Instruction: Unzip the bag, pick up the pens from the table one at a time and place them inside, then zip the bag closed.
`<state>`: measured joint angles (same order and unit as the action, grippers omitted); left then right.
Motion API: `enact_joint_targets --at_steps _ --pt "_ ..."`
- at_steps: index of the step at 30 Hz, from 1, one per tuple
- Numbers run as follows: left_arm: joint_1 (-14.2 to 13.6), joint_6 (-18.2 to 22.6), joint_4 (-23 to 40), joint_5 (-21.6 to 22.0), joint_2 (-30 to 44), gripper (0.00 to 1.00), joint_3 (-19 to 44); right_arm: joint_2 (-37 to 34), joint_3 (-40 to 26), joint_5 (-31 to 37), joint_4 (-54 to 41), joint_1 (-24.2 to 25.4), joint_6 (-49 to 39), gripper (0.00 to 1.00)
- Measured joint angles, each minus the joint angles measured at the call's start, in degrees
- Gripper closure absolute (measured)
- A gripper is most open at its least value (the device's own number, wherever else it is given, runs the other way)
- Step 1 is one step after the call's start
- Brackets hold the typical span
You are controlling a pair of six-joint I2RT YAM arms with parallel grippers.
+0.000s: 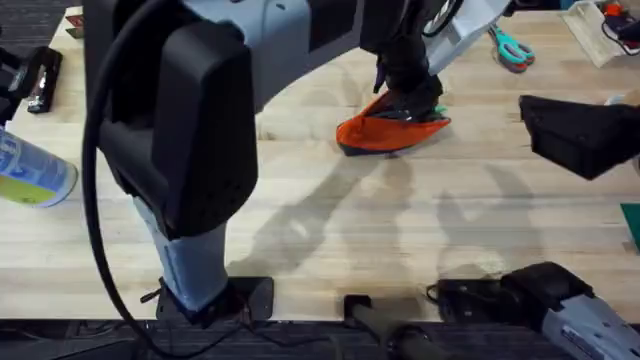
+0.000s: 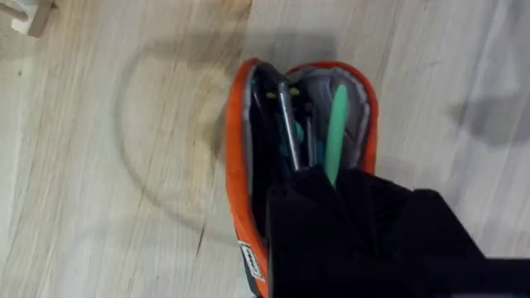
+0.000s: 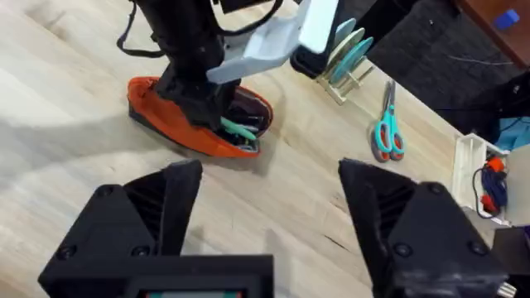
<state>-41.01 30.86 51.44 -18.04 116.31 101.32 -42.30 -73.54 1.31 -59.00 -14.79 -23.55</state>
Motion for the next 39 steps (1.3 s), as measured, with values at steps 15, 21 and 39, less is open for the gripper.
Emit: enact_joint_targets --at_steps 15,21,39 --pt "0.77 0.45 1.99 1.54 0.0 0.958 0.0 -0.02 0.0 0.0 0.0 0.0 0.0 0.003" --pt "2.02 0.45 1.93 2.91 0.0 0.958 0.0 -0.02 0.0 -0.01 0.0 0.02 0.0 0.003" --pt "2.78 0.55 3.1 4.12 0.0 0.051 0.0 0.0 0.0 0.01 0.2 0.0 0.0 0.003"
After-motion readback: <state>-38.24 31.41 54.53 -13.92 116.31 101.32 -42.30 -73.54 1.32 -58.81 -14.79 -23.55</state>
